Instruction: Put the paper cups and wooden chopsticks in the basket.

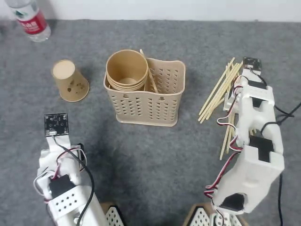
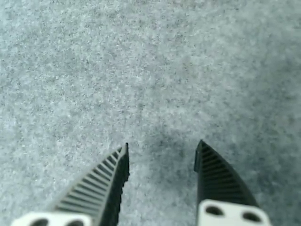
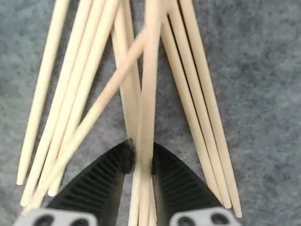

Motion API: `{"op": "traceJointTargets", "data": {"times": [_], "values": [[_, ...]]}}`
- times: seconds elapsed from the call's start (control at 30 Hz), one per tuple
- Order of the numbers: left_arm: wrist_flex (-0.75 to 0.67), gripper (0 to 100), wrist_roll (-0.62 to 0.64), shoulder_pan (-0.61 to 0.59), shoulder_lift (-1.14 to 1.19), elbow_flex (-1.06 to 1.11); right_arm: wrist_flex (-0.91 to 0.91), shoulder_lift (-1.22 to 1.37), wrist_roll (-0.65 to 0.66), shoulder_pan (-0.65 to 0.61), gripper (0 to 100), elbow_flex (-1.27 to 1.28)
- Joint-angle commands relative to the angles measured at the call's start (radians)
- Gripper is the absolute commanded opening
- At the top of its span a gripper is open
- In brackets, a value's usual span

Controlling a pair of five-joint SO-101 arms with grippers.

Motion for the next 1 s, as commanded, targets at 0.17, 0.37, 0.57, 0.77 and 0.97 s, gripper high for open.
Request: {"op": "traceJointTargets", "data": {"times": [0.17,0.37,0.57,0.77,0.97], "values": [[0.005,21,-0.009,0.008,-0.014,-0.004,0.099,-0.130,-0.012,0.067,0.7,-0.061],[0.005,21,-0.009,0.008,-0.014,-0.004,0.222,-0.332,-0.012,0.047,0.7,-0.058],[0.005,21,-0.009,0.008,-0.014,-0.004,0.302,-0.507,-0.012,0.002,0.7,-0.057],[0.006,21,-0.009,0.008,-0.014,-0.004,0.292,-0.567,-0.014,-0.005,0.7,0.000],[0.006,21,-0.009,0.008,-0.014,-0.004,0.084,-0.564,-0.006,0.001,0.7,0.229]]}}
